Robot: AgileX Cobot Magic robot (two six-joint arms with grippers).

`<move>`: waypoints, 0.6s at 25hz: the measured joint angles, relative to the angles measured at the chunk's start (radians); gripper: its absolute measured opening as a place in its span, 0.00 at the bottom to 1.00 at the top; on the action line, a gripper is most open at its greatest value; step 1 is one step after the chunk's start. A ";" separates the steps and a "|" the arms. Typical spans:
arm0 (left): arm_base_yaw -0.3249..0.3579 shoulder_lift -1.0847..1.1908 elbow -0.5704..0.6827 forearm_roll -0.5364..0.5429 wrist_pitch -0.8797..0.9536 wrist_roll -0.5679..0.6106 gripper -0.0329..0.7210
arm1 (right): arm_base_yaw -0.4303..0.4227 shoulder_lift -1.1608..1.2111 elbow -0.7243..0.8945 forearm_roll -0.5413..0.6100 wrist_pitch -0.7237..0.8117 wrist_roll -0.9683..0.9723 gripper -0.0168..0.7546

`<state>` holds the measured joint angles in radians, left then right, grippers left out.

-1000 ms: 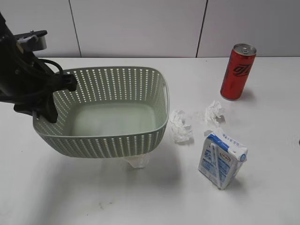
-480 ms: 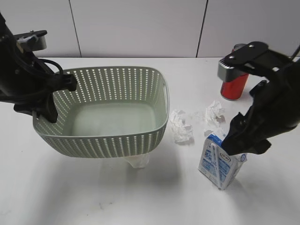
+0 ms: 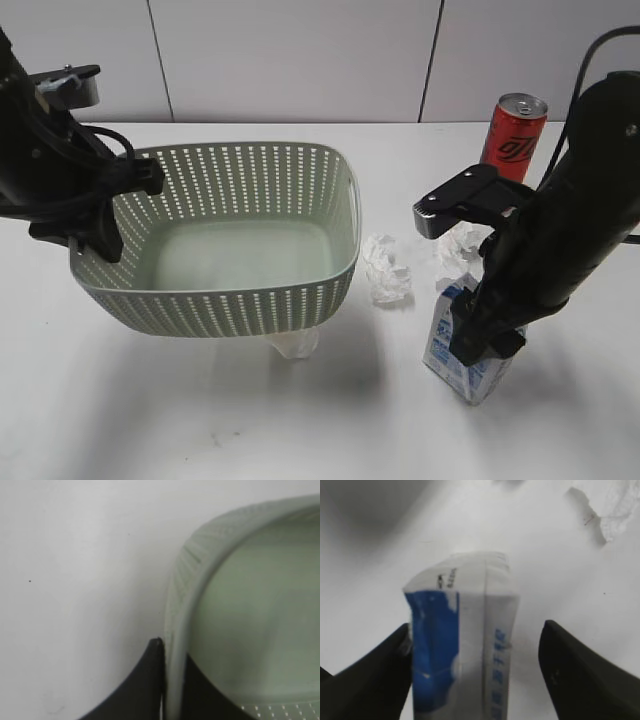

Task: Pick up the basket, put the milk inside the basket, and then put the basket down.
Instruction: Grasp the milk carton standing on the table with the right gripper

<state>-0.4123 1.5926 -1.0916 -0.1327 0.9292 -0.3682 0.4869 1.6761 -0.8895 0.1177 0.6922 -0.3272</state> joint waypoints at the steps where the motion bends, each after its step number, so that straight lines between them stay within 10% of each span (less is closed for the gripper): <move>1: 0.000 0.000 0.000 0.000 0.000 0.000 0.04 | 0.000 0.011 0.000 0.000 -0.001 0.001 0.79; 9: 0.000 0.000 0.000 0.000 0.000 0.000 0.04 | 0.003 0.023 -0.002 0.003 -0.007 0.031 0.43; 15: 0.000 0.000 0.000 0.000 0.000 0.000 0.04 | 0.003 0.014 -0.006 0.002 0.034 0.070 0.44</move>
<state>-0.4123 1.5926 -1.0916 -0.1327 0.9292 -0.3682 0.4902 1.6896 -0.8958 0.1197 0.7262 -0.2577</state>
